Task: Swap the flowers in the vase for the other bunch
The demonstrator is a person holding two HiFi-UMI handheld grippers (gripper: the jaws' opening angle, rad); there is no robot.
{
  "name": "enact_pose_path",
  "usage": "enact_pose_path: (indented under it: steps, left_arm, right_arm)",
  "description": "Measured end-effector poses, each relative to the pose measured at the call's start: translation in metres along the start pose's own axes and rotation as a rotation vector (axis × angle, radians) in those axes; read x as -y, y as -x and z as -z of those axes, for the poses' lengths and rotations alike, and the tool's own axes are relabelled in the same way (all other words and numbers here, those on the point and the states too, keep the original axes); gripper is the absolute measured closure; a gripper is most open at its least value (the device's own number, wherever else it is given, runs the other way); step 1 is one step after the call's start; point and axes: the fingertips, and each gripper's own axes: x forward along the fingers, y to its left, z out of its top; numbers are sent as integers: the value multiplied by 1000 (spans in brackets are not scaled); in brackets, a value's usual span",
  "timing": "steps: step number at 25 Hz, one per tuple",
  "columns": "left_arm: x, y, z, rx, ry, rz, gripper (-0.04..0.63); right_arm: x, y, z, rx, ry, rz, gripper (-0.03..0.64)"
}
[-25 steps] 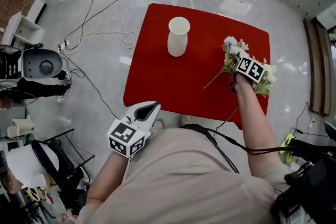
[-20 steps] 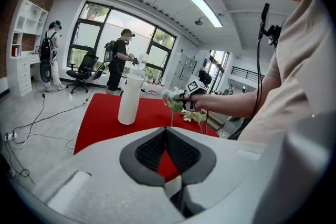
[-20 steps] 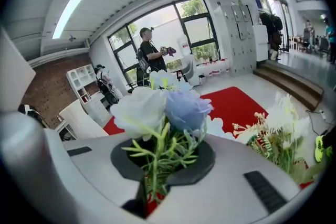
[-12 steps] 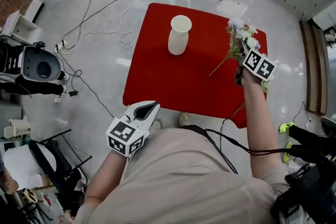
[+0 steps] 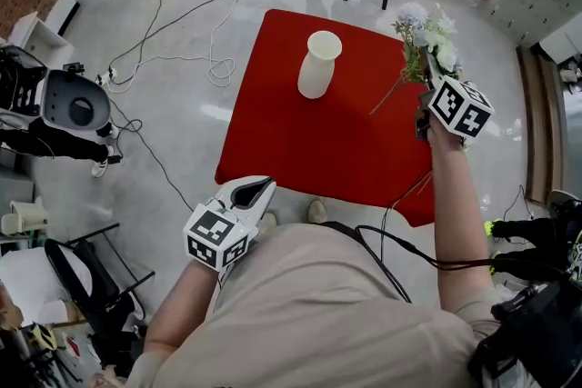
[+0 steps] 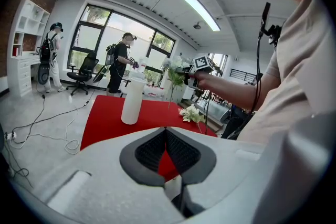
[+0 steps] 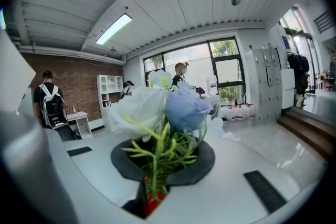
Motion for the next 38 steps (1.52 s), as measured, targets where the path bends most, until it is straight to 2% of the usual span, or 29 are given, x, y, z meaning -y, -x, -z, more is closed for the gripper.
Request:
enact_pose_path:
  steps: [19,29,38]
  left_arm:
    - [-17,33,11,49,23,-47,588]
    - [-24,42,18,70,49,-97,588]
    - [-29,51,19,82,83,-153,588]
  right_arm:
    - [-101,8,-116,214,168,-134,562]
    - [-140,-6,-142,290,225,-193,563]
    - [-166,-30,-139,334,283,-228,561]
